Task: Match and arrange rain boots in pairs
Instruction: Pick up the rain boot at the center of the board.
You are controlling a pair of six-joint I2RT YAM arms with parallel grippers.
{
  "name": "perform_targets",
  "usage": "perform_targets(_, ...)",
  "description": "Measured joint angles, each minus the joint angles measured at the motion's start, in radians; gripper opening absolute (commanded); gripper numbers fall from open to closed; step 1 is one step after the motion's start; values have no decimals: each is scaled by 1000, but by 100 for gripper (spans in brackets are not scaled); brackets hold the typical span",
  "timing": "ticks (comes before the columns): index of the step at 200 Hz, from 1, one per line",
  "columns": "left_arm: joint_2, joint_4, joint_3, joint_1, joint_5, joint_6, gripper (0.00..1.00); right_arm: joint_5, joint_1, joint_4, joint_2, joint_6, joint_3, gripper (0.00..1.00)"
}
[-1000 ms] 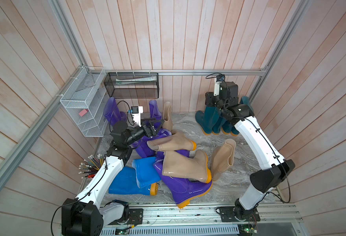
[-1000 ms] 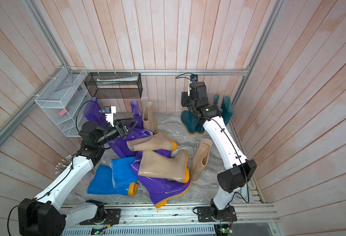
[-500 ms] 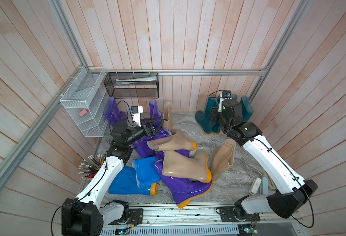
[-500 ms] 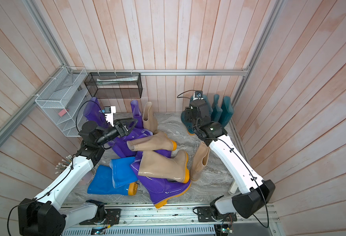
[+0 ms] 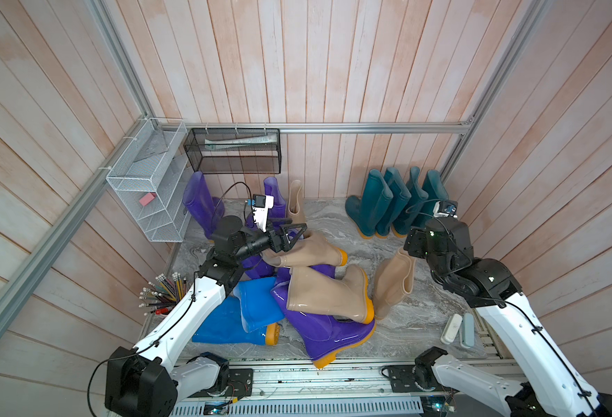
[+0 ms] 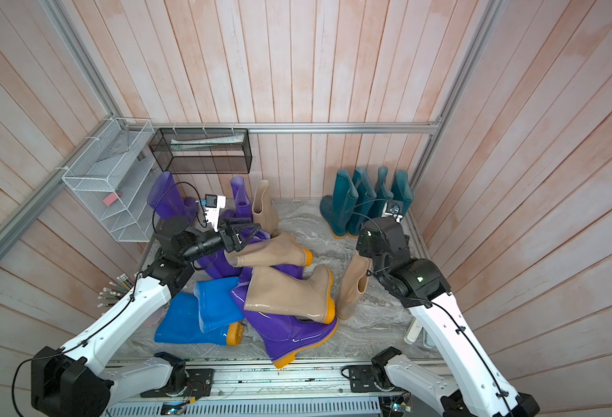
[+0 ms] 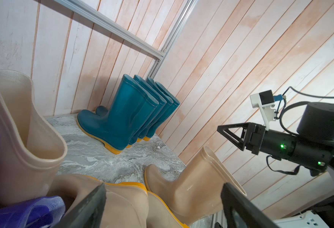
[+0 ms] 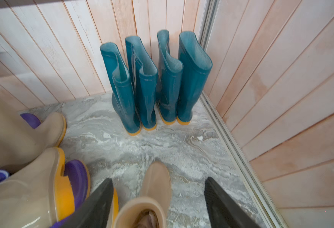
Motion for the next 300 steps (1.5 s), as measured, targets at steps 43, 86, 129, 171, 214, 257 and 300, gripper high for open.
perform_targets(43,2,0,0,0,0,0,94,-137,0,-64,-45,81,-101,78)
perform_targets(86,2,0,0,0,0,0,93,-223,0,-56,-38,128,-243,44)
perform_targets(129,2,0,0,0,0,3,94,-278,0,-34,-18,122,-245,0)
perform_targets(171,2,0,0,0,0,5,93,-358,-2,-45,1,30,-190,0)
perform_targets(214,3,0,0,0,0,7,94,-444,-2,-19,69,-108,-103,0)
perform_targets(257,13,0,0,0,0,8,94,-458,-2,12,180,-256,-43,0)
perform_targets(300,26,1,0,0,0,7,93,-471,-13,69,251,-402,-13,0)
